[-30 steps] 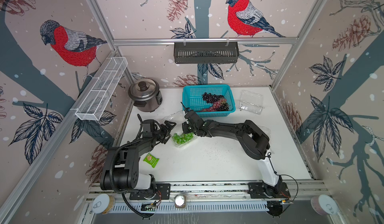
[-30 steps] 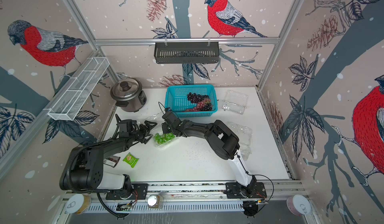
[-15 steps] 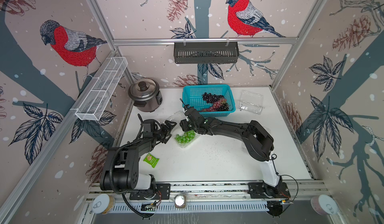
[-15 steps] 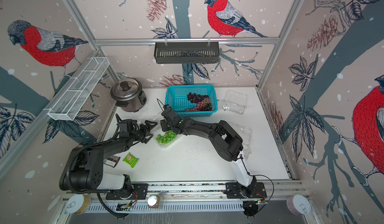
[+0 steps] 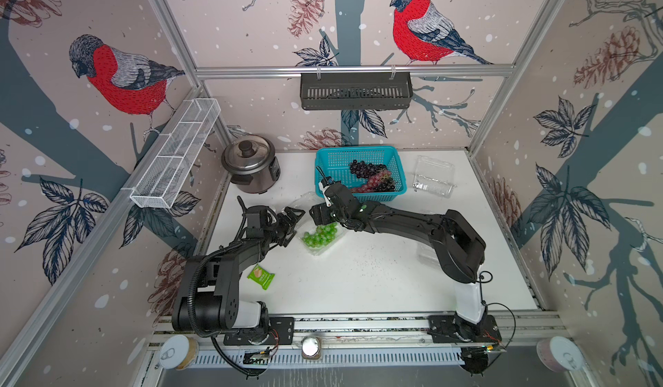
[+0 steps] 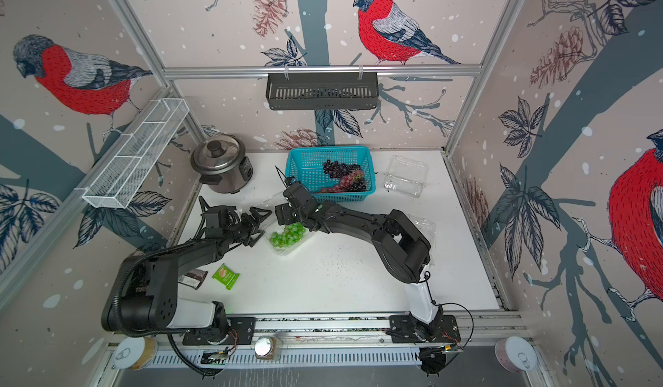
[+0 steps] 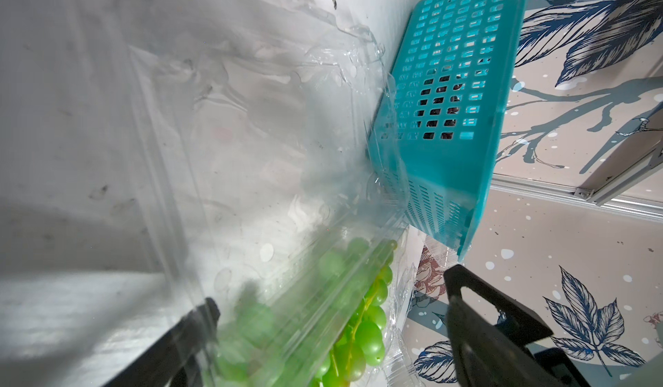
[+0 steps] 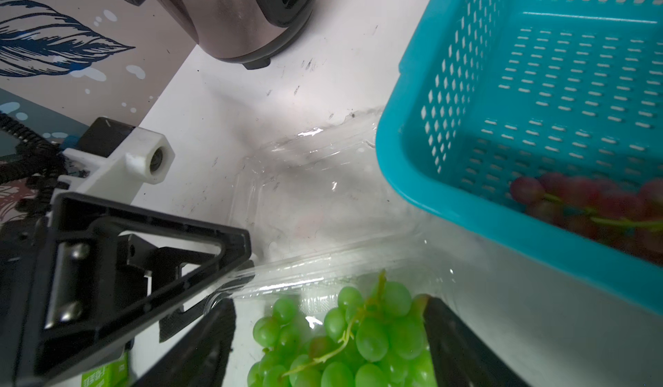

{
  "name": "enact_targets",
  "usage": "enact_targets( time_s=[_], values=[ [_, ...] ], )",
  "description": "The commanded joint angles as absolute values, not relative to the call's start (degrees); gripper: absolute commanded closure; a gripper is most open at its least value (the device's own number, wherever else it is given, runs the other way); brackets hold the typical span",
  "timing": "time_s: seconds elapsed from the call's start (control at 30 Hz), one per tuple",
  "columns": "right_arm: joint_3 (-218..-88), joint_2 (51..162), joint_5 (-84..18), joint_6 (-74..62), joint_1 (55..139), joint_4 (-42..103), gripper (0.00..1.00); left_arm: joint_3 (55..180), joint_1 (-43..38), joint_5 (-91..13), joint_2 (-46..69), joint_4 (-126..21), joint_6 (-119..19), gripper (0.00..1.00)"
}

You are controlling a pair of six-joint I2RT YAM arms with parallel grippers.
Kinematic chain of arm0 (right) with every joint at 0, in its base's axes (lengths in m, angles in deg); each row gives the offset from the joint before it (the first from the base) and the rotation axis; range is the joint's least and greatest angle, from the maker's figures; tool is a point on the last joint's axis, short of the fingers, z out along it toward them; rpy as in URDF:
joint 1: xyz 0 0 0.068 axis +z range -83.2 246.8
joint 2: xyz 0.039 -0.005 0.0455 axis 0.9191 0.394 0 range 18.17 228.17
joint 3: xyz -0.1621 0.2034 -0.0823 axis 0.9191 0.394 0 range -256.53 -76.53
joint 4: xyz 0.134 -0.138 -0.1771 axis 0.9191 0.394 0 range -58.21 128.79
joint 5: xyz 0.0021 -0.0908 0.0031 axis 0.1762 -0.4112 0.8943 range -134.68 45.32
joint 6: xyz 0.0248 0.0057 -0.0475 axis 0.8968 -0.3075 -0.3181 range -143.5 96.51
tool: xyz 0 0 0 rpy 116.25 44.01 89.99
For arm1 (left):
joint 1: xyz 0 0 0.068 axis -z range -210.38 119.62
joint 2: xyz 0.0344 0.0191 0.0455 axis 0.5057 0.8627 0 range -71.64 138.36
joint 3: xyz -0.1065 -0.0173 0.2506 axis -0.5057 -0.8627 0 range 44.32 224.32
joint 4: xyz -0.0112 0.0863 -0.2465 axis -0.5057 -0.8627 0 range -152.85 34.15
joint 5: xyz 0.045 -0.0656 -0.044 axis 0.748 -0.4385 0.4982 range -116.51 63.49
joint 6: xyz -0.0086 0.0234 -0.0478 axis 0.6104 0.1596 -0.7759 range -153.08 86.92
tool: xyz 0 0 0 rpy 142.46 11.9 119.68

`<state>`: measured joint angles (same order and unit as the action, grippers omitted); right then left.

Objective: Pack grapes into containers
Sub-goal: Place the grape into the packing box, then pick up the grape from the basket.

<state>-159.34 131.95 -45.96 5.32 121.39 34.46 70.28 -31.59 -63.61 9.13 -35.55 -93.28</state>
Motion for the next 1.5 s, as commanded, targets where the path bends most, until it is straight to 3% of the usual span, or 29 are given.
enact_targets(
  time_s=[0.0,0.03,0.4,0.63,0.8,1.2,1.47],
  values=[
    [-157.04,129.94,-44.9,6.76,121.34,32.04,0.04,70.45,-31.61,-63.34,9.11,-34.08,-93.54,0.02],
    [-155.9,129.01,-44.73,7.0,121.16,31.51,0.0,70.59,-31.44,-63.29,9.05,-34.14,-93.47,0.02],
    [-154.79,120.77,-43.14,5.27,111.86,33.82,0.0,76.79,-31.09,-61.0,6.51,-44.73,-86.86,0.02],
    [-162.98,124.3,-47.54,3.68,102.25,43.36,0.0,80.61,-31.08,-54.34,1.97,-57.76,-78.84,0.02],
    [-167.49,129.47,-50.9,1.28,98.21,46.62,0.0,80.83,-31.13,-54.77,3.65,-58.71,-77.47,0.02],
    [-178.84,144.01,-50.76,-0.43,93.47,53.31,0.17,83.86,-31.42,-51.17,6.69,-62.53,-74.49,0.02],
    [-181.65,148.05,-51.68,-0.72,92.66,55.33,0.24,84.57,-36.62,-47.59,5.38,-66.47,-73.29,0.02]
  ],
)
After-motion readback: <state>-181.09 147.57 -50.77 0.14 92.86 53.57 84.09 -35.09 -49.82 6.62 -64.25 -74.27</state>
